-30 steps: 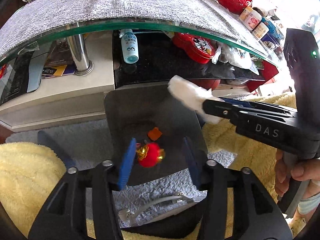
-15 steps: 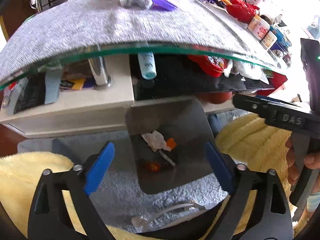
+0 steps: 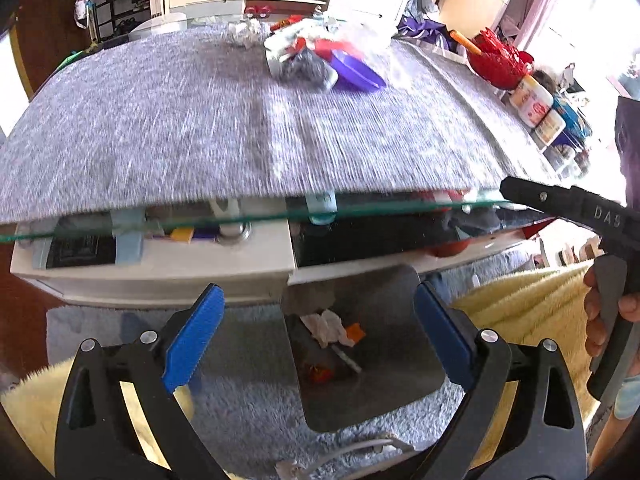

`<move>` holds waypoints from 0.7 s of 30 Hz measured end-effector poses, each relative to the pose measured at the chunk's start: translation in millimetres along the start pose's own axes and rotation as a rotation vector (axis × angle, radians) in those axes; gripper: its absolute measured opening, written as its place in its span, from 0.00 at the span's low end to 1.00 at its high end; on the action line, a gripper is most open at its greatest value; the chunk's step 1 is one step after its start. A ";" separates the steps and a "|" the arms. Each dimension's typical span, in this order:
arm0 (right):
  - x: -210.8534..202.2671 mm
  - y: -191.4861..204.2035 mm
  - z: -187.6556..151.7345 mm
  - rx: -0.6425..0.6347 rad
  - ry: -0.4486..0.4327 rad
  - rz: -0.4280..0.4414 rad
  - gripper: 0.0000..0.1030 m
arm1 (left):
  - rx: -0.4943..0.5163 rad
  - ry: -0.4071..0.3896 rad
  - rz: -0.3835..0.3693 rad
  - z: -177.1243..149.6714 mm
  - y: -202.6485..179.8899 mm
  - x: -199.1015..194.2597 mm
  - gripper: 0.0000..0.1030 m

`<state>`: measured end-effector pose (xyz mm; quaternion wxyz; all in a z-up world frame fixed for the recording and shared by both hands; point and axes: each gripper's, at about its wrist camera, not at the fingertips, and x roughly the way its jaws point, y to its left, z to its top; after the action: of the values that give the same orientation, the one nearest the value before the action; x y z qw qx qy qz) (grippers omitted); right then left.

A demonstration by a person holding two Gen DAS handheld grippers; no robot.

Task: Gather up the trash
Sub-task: 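Grasp the clear plastic bag with the left tool while the right tool grasps another bag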

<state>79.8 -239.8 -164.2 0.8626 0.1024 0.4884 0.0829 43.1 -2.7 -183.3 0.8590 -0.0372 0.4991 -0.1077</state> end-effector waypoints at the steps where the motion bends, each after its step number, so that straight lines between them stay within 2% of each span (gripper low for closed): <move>1: 0.5 2.4 10.5 -0.002 -0.013 0.009 0.89 | -0.001 -0.003 0.004 4.2 1.4 0.9 0.88; 8: 10.4 19.6 64.6 -0.028 -0.076 0.046 0.89 | -0.012 -0.042 0.037 48.5 15.1 4.7 0.88; 13: 31.4 25.2 91.7 -0.033 -0.076 0.053 0.89 | -0.031 -0.067 0.052 85.5 25.4 13.6 0.88; 17: 49.7 24.9 106.2 -0.032 -0.065 0.061 0.88 | -0.048 -0.067 0.036 110.3 29.4 27.3 0.87; 19: 58.3 26.4 111.8 -0.041 -0.062 0.067 0.80 | -0.032 -0.068 0.028 123.3 27.4 36.3 0.85; 20: 62.4 27.3 114.0 -0.048 -0.057 0.070 0.72 | -0.024 -0.065 0.021 129.6 25.7 41.0 0.80; 21: 65.9 28.6 115.9 -0.054 -0.052 0.075 0.68 | -0.020 -0.061 0.013 133.2 24.0 44.8 0.70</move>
<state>211.8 -207.3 -153.1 0.8737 0.0995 0.4594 0.1256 183.4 4.9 -159.0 0.8742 -0.0457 0.4738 -0.0959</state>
